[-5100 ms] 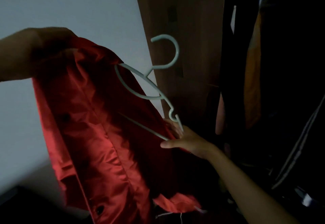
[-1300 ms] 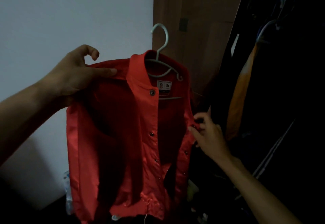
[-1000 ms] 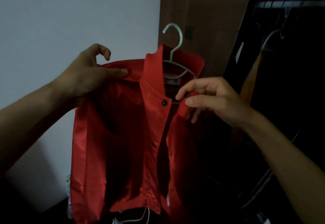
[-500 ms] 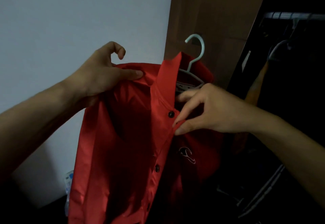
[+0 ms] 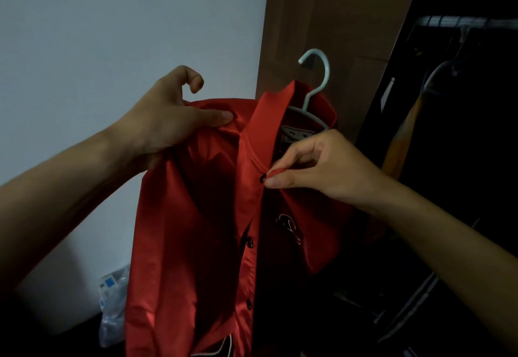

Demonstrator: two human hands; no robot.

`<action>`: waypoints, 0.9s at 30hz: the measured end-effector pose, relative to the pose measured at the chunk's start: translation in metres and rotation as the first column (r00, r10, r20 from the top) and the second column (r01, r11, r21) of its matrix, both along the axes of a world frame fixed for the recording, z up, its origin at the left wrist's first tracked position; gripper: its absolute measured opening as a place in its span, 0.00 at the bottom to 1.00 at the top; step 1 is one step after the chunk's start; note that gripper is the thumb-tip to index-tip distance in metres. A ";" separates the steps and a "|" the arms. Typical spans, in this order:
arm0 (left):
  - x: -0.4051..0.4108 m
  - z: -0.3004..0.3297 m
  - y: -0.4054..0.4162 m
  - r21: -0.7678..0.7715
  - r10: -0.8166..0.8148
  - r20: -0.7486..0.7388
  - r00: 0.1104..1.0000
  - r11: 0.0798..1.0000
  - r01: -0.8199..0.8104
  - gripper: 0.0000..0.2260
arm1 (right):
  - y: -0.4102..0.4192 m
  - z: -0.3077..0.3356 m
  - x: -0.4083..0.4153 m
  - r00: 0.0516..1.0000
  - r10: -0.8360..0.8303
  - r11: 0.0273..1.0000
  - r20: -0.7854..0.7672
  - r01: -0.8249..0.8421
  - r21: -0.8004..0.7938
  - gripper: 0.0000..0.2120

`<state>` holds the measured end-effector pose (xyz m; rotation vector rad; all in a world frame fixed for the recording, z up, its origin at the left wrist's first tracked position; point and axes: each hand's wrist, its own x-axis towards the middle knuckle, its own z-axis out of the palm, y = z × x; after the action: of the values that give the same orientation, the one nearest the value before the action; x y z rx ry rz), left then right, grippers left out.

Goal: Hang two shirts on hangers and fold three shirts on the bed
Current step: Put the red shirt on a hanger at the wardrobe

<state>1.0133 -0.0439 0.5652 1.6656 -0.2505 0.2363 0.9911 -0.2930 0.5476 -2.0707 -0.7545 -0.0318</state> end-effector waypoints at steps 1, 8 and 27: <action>0.001 0.000 -0.001 0.002 -0.004 -0.002 1.000 1.000 0.004 0.21 | 0.001 -0.002 0.000 1.000 -0.004 1.000 -0.004 0.004 0.001 0.07; 0.003 -0.002 -0.002 0.033 0.027 -0.001 1.000 0.999 -0.027 0.21 | 0.007 -0.014 0.002 0.995 -0.001 1.000 -0.096 0.000 -0.005 0.10; 0.004 -0.010 0.003 0.013 -0.020 -0.055 0.998 1.000 0.021 0.22 | 0.004 -0.022 0.009 0.978 -0.069 0.991 -0.196 0.089 0.096 0.12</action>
<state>1.0175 -0.0405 0.5556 1.6802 -0.2280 0.1733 0.9996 -0.2892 0.5251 -1.9696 -0.5409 0.0825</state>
